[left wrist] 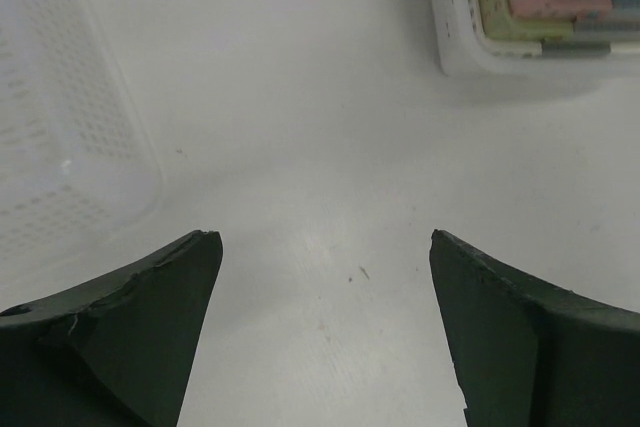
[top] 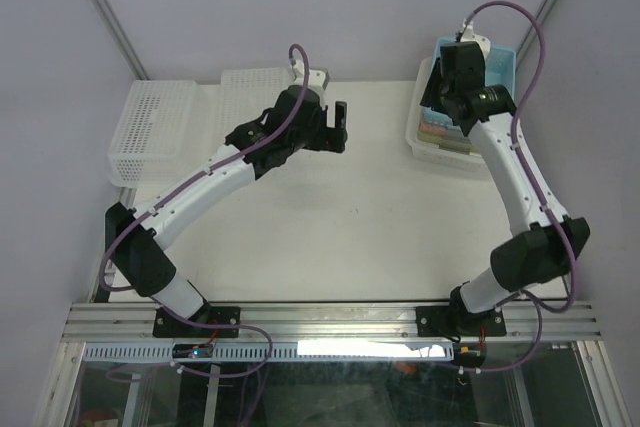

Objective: Turn the large container upside down

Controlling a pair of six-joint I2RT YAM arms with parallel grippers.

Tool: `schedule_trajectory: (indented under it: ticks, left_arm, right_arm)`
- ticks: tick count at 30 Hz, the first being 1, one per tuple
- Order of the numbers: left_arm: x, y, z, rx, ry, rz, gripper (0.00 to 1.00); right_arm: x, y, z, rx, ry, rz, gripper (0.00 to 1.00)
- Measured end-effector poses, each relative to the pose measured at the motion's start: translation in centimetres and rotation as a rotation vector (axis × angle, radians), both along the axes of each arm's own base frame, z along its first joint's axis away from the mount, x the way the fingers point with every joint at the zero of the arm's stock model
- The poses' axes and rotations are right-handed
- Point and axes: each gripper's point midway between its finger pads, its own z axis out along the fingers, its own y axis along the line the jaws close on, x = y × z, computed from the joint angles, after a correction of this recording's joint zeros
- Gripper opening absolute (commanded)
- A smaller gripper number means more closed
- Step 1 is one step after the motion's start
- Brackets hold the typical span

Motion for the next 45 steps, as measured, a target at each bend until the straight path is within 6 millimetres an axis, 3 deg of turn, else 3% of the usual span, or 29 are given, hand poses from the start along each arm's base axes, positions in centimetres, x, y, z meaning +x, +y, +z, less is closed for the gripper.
schedule_trajectory:
  ticks: [6,9,13,17,23,29,31,34,39,42,45]
  left_arm:
    - [-4.0,-0.4,-6.7,0.063,0.158,-0.079,0.93]
    - [-5.2,-0.1,-8.9,0.087,0.219,-0.085,0.94]
    - [-6.3,-0.7,-9.4,0.086,0.241,-0.114,0.95]
    - [-7.0,-1.3,-9.0,0.071,0.236,-0.139,0.96]
    - [-7.2,-1.3,-9.0,0.068,0.234,-0.143,0.98]
    - [-7.2,-1.2,-9.0,0.072,0.232,-0.139,0.99]
    - [-7.1,-1.1,-9.0,0.073,0.229,-0.136,0.99]
    - [-6.8,-0.9,-8.8,0.078,0.220,-0.124,0.99]
    - [-4.5,0.9,-6.9,0.043,0.204,-0.065,0.99]
    - [-1.7,4.6,-4.5,-0.020,0.177,0.039,0.99]
    - [-0.2,8.7,-1.4,-0.085,0.127,0.154,0.99]
  right_arm:
    - [5.3,0.3,-4.0,-0.023,0.110,0.002,0.50]
    - [7.6,0.6,-6.1,-0.033,0.151,0.001,0.38]
    - [9.6,0.2,-9.5,-0.058,0.226,-0.019,0.13]
    - [9.3,-0.6,-10.3,-0.073,0.256,-0.043,0.09]
    - [7.7,-1.4,-7.0,-0.089,0.199,-0.050,0.00]
    - [4.1,-2.2,0.6,-0.056,0.041,-0.042,0.00]
    - [1.9,-2.4,4.2,-0.030,-0.044,-0.028,0.00]
    - [-0.7,-2.1,7.6,0.018,-0.129,0.015,0.00]
    - [-5.7,0.9,11.6,0.155,-0.234,0.213,0.00]
    - [-8.8,4.1,12.1,0.278,-0.250,0.387,0.00]
    - [-11.7,7.4,11.0,0.422,-0.226,0.560,0.00]
